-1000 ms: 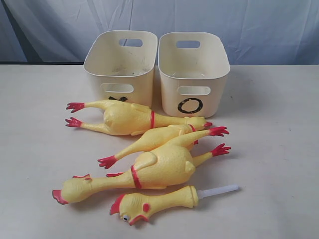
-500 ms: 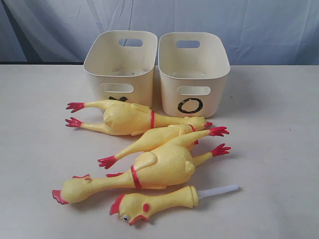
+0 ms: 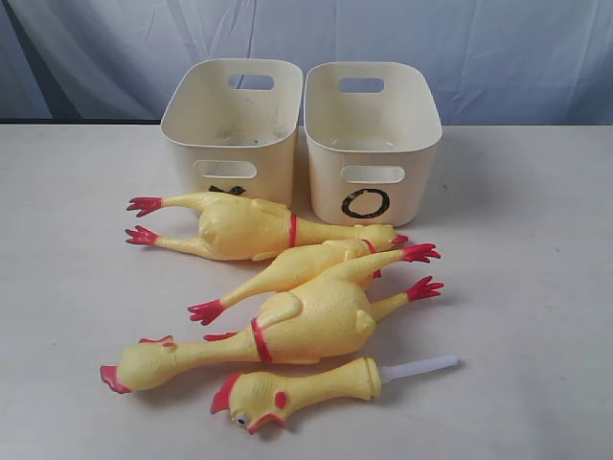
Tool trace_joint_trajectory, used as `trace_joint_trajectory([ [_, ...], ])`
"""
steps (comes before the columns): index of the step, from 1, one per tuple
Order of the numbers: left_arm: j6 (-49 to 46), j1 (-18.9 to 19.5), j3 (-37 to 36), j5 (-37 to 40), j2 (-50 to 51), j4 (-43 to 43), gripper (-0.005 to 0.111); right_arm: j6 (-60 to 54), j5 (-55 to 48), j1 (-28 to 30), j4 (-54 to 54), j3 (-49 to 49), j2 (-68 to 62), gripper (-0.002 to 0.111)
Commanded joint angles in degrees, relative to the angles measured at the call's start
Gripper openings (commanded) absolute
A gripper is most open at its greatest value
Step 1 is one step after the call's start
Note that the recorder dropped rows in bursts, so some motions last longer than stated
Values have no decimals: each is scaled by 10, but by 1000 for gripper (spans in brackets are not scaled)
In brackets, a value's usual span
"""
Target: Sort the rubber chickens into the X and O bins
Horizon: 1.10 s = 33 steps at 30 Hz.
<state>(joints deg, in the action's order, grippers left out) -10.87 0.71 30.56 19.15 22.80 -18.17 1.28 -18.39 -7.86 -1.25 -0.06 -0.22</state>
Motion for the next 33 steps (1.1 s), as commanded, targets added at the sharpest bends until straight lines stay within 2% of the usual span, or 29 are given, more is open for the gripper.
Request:
trace_joint_trajectory([
  [1, -95, -3, 40, 57, 75, -41, 0, -2, 0, -2, -1, 1, 2, -1],
  [10, -249, -3, 88, 141, 211, -167, 0, -2, 0, -2, -1, 1, 2, -1],
  [18, -387, -5, 91, 163, 308, -277, 0, -2, 2, -2, -1, 1, 2, -1],
  [21, -430, -31, 91, 163, 339, -289, 0, -2, 2, -2, -1, 1, 2, -1],
  [25, -485, -86, 91, 162, 383, -268, 0, -2, 2, -2, -1, 1, 2, -1],
  [31, -485, -143, 91, 125, 452, -242, 0, -2, 2, -2, -1, 1, 2, -1],
  [33, -505, -174, 91, 108, 489, -226, 0, -2, 2, -2, -1, 1, 2, -1],
])
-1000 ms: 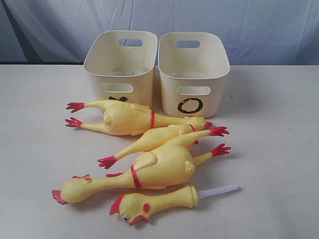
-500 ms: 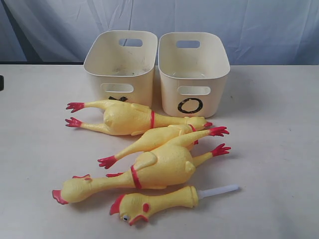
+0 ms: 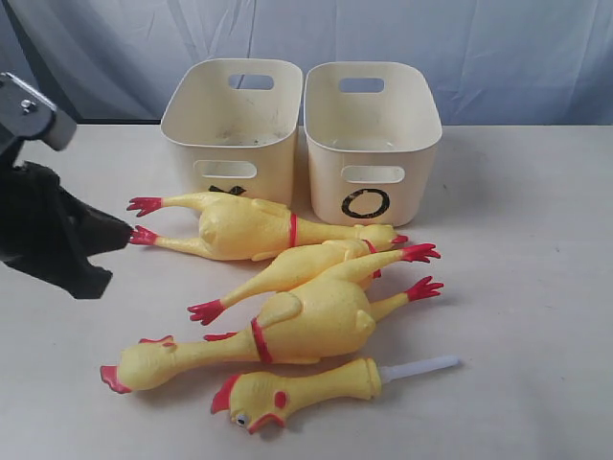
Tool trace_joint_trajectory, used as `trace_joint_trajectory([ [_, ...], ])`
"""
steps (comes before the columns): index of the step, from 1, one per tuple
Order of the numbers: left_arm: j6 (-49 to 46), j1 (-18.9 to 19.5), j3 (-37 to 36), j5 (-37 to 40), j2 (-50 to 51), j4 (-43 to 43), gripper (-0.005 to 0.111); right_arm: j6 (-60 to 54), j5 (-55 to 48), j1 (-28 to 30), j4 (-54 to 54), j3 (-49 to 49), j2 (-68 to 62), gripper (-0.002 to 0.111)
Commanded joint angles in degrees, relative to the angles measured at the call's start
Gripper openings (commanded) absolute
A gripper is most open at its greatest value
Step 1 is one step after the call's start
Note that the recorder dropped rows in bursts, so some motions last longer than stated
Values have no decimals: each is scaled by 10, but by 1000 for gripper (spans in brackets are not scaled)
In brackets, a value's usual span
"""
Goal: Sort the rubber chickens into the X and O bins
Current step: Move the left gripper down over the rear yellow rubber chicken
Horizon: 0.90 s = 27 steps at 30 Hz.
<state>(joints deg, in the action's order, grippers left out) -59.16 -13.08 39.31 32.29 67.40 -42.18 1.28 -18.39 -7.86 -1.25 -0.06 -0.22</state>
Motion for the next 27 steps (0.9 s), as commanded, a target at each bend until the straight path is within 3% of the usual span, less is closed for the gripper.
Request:
trace_joint_trajectory([
  [1, -35, -48, 4, -26, 52, 17, 0, -2, 2, -2, -1, 1, 2, -1],
  [5, -121, -102, 4, -42, 106, 31, 0, -2, 0, -2, -1, 1, 2, -1],
  [8, -155, -127, 4, -75, 142, 33, 7, -2, 0, -2, -1, 1, 2, -1],
  [11, -167, -132, 26, -82, 192, 33, 22, -2, 0, -2, -1, 1, 2, -1],
  [14, -167, -132, 50, -94, 225, 33, 45, -2, 0, -2, -1, 1, 2, -1],
  [19, -167, -132, 52, -136, 245, 8, 67, -2, 1, -2, -1, 1, 2, -1],
  [27, -169, -134, 53, -131, 270, -6, 67, -2, 1, -2, -1, 1, 2, -1],
])
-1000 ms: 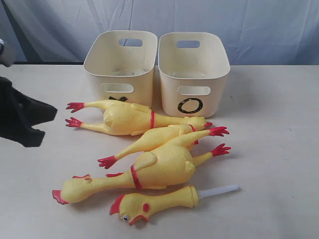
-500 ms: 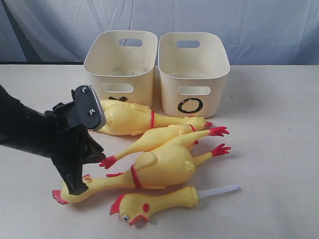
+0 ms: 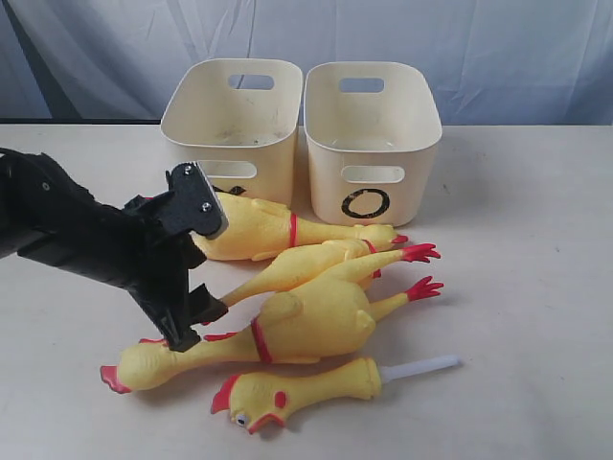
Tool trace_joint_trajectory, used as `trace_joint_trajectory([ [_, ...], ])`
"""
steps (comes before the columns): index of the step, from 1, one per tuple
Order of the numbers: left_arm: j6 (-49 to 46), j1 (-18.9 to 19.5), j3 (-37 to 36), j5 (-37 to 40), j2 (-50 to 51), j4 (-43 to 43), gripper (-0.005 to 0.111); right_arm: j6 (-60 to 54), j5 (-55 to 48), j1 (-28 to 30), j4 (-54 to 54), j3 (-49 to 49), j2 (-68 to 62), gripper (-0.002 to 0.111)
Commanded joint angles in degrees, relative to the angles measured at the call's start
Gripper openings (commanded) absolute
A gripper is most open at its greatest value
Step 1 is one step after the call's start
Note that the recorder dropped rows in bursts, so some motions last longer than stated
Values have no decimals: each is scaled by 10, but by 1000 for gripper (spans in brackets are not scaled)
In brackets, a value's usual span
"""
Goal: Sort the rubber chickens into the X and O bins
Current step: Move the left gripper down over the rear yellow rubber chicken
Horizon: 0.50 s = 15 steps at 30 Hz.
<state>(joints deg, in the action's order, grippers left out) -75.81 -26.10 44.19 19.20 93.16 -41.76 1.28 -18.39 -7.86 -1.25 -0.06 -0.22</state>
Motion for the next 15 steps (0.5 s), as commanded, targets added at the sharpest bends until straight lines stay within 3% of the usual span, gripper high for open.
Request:
trace_joint_trajectory([
  [1, -2, -3, 4, -3, 15, -10, 67, -2, 1, -2, -1, 1, 2, -1],
  [15, -13, -3, 21, -10, 42, -51, 67, -2, -1, -2, -1, 1, 2, -1],
])
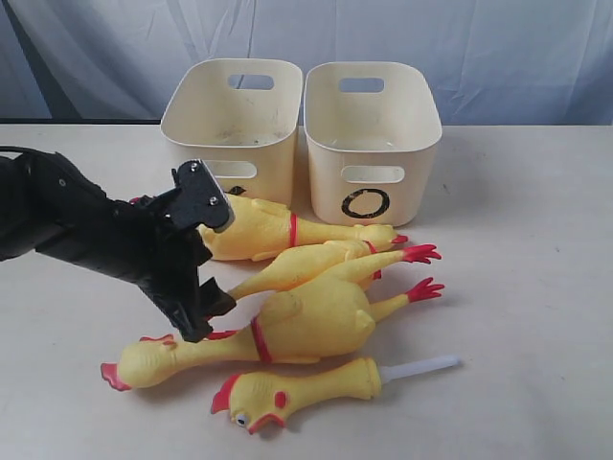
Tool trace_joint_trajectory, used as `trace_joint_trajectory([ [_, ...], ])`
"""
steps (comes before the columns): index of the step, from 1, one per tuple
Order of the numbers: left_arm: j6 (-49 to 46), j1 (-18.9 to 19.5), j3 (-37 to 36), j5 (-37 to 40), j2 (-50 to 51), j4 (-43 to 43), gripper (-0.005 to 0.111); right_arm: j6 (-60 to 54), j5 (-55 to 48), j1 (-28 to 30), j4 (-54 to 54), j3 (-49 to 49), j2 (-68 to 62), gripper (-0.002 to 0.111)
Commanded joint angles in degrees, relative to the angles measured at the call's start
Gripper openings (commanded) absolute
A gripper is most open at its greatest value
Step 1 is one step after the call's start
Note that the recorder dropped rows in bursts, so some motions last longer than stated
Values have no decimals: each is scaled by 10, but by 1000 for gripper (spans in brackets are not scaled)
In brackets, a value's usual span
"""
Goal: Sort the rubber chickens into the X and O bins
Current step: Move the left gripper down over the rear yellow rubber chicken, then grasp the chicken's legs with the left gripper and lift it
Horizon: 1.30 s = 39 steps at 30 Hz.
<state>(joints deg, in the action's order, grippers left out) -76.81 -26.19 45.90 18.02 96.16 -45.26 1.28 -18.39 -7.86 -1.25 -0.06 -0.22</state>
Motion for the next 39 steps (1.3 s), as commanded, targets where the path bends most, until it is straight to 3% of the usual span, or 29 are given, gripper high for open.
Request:
trace_joint_trajectory([
  [1, -3, -4, 4, 2, 16, -16, 67, -2, -1, -2, -1, 1, 2, -1],
  [6, -29, -4, 4, 3, 28, -21, 59, -2, -1, -2, -1, 1, 2, -1],
  [16, -32, -4, 4, 12, 28, -34, 16, -2, -1, -2, -1, 1, 2, -1],
  [21, -32, -4, 4, 16, 28, -34, 0, -2, 2, -2, -1, 1, 2, -1],
  [39, -32, -4, 4, 15, -43, -27, 0, -2, 1, -2, -1, 1, 2, -1],
])
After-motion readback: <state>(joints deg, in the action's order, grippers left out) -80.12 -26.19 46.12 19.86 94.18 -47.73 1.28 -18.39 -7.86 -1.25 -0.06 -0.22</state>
